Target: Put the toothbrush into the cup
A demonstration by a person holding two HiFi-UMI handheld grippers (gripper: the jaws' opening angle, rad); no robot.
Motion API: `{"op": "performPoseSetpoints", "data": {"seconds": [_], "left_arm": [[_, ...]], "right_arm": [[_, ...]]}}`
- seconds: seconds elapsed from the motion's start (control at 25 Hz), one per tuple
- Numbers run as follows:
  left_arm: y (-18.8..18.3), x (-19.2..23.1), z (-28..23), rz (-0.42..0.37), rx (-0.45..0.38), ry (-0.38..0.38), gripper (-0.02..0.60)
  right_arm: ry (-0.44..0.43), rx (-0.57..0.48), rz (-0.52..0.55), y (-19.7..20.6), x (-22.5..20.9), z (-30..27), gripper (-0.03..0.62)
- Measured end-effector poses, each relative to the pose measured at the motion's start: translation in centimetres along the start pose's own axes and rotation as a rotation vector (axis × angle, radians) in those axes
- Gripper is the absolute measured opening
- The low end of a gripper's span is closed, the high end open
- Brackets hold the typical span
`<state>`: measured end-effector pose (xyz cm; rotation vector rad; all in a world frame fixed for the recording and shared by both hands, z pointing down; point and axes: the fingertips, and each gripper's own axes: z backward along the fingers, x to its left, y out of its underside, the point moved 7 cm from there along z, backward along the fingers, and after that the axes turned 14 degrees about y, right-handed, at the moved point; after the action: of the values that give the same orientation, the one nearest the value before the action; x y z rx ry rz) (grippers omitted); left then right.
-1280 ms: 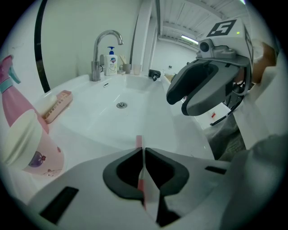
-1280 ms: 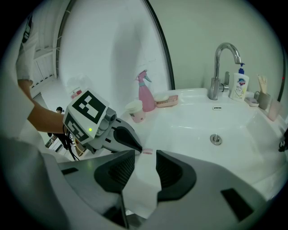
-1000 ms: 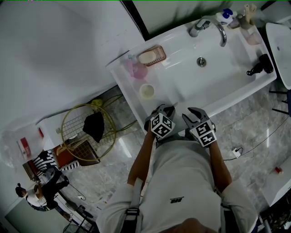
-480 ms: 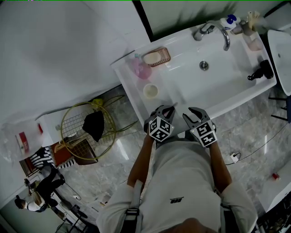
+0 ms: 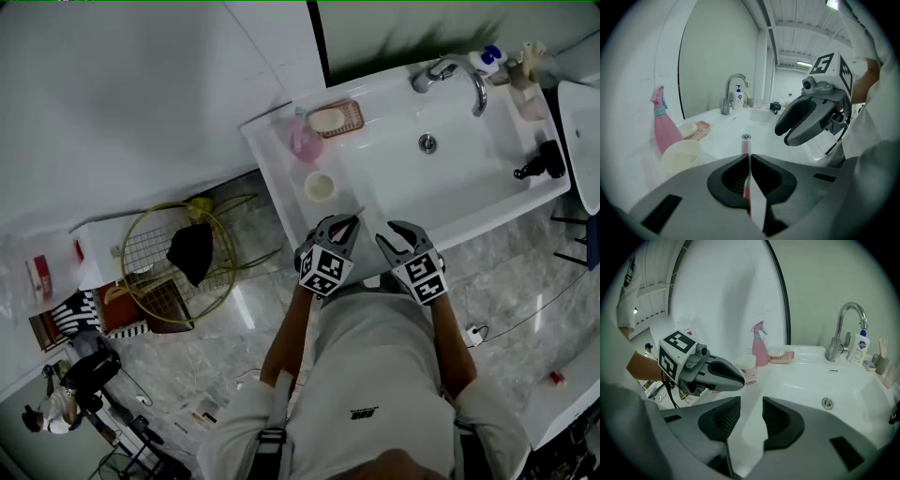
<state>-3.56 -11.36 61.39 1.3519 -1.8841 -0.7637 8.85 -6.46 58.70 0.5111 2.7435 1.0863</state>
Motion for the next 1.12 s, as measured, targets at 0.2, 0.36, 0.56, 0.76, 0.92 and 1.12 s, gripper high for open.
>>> {"op": "performPoseSetpoints", "data": {"seconds": [0.2, 0.36, 0.56, 0.76, 0.92, 1.12], "left_arm": [[-1.0, 0.5, 1.4, 0.005, -0.088, -0.026, 0.041], [-1.7, 0.7, 2.4, 0.007, -0.137, -0.051, 0.041], [-2.6, 1.0, 3.5, 0.012, -0.189, -0.091, 0.041], [-3.2, 1.2, 4.8, 0.015, -0.233, -0.136, 0.041], [-3.9, 1.6, 5.8, 0.021, -0.274, -0.174, 0.041], [-4.5, 2.2, 7.1, 0.045, -0.337, -0.218, 0.041]], "right_arm": [[-0.008, -0.011, 0.003, -0.9, 0.3, 0.0, 0.16], [-0.008, -0.024, 0.024, -1.5, 0.2, 0.1, 0.156], [-0.004, -0.09, 0.022, -3.2, 0.3, 0.3, 0.146], [-0.009, -0.131, 0.032, -4.5, 0.6, 0.5, 0.138], [-0.021, -0.149, 0.046, -5.2, 0.8, 0.3, 0.135], [-0.041, -0.169, 0.061, -6.2, 1.2, 0.2, 0.132]]}}
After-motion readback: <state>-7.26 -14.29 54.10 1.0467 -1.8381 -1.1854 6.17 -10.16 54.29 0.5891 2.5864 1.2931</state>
